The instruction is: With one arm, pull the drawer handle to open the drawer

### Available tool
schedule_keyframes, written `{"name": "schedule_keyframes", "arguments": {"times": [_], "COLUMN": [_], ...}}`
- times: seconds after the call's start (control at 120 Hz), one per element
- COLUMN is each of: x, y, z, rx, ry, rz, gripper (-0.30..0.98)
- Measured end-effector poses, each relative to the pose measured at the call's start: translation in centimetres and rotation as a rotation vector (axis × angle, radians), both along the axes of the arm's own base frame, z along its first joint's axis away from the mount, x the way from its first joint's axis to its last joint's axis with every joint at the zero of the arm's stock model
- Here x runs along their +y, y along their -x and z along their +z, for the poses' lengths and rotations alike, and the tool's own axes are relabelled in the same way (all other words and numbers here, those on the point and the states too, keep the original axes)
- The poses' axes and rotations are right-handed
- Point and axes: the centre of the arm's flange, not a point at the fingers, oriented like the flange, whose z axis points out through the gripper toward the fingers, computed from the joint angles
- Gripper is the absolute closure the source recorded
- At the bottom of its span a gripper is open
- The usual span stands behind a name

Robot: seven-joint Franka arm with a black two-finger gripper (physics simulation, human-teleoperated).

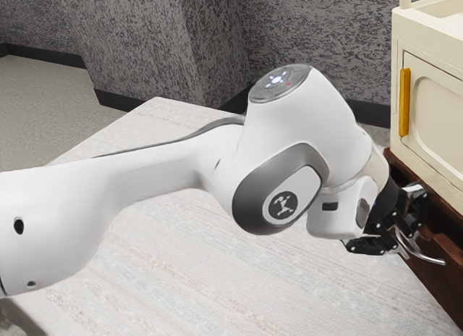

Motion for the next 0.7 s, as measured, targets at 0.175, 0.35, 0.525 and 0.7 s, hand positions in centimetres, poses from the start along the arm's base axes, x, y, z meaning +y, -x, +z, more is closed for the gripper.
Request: {"name": "schedule_keyframes", "arguments": {"times": [0.175, 0.35, 0.525, 0.7], "x": [1.9, 4.4, 5.6, 7.3], "y": [2.8, 6.0, 7.7, 10.1], "z": [0.2, 0.9, 0.0, 0.0], "rx": [-0.004, -0.012, -0.001, 0.002], "ry": [-0.019, -0.037, -0.050, -0.056], "rz": [0.005, 0.017, 0.016, 0.021], "gripper": [0.76, 0.79, 0.79, 0.79]}}
